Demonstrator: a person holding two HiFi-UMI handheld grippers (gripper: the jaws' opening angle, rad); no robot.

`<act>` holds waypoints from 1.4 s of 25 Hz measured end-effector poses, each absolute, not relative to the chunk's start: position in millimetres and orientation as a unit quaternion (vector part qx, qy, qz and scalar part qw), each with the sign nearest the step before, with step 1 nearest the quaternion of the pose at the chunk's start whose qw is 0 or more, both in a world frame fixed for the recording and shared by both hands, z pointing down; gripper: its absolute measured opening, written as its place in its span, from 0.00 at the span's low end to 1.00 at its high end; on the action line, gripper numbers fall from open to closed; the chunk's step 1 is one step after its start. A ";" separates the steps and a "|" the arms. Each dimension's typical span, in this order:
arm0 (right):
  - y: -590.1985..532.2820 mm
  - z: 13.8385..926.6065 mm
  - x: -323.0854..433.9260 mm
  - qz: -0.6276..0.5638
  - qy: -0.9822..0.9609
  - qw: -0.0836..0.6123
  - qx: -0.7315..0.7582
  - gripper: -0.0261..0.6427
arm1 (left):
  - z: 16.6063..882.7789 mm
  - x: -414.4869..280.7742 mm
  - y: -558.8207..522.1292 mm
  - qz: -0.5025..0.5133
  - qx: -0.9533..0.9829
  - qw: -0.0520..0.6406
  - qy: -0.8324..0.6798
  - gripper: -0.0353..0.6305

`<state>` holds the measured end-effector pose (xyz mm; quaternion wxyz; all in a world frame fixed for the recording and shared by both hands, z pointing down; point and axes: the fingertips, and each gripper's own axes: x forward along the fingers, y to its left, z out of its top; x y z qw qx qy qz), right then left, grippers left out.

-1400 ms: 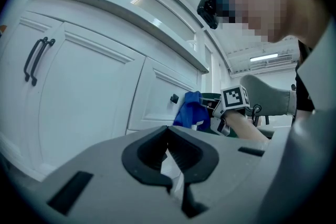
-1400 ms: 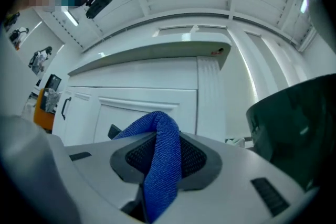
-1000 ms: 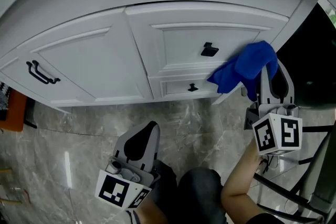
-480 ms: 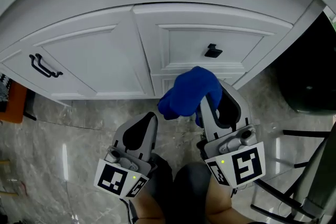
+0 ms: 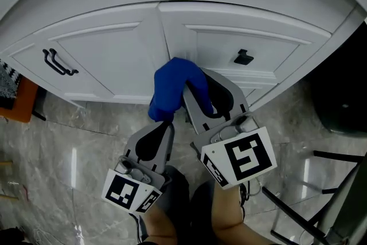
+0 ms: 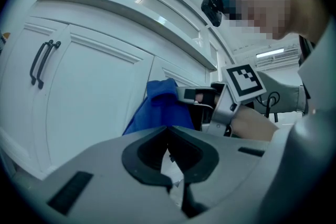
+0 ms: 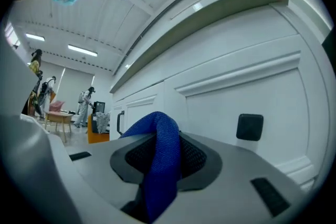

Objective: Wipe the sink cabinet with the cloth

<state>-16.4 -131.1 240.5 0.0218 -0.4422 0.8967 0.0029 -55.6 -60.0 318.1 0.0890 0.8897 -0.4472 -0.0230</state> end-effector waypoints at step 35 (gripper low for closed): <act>-154.6 288.9 48.5 0.004 0.832 0.049 -0.553 0.21 | 312.0 -19.2 -63.1 -0.033 0.903 0.088 -0.419 0.06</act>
